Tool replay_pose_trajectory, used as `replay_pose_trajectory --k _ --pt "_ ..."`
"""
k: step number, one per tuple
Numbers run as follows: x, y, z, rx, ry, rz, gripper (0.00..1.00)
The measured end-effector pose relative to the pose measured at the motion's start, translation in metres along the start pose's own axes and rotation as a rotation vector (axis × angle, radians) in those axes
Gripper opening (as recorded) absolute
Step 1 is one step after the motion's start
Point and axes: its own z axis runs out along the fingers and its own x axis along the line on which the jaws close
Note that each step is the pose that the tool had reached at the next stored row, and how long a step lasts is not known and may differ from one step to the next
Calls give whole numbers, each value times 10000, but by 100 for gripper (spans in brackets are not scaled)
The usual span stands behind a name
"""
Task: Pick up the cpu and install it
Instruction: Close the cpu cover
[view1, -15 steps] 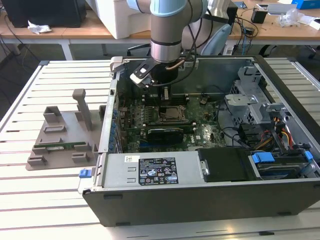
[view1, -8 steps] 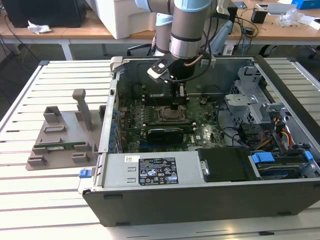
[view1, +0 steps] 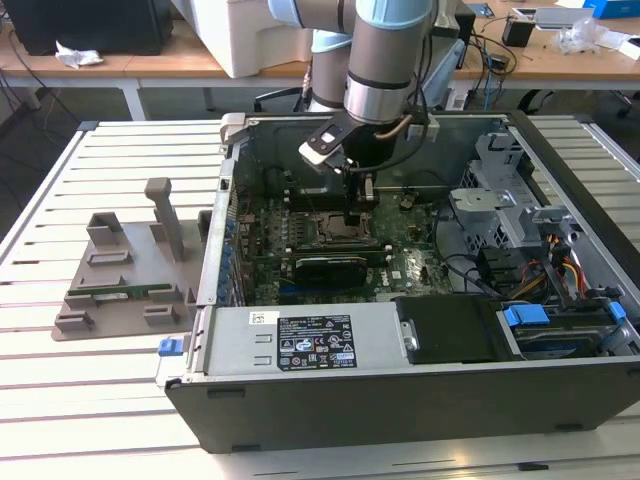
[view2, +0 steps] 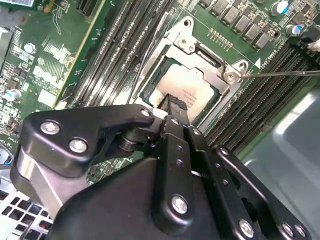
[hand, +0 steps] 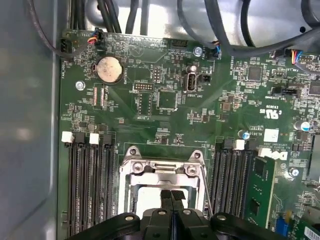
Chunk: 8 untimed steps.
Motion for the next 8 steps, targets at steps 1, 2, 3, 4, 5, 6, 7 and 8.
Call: replay_pose_trajectory --k 1,2,3,4,5,6,7,8 --pt "-2 -3 -29 -2 17 0 11" --pt "-9 -12 -142 -2 40 -3 11" --pt "-14 -19 -222 -4 53 -3 11" --pt "-20 -27 -319 -4 60 -5 11" --pt "-28 -38 -438 -5 71 -5 11" --pt "-32 -43 -499 -6 81 -6 11" --pt "-33 -44 -514 -6 84 -6 11" --pt "-33 -44 -515 -7 85 -6 11"
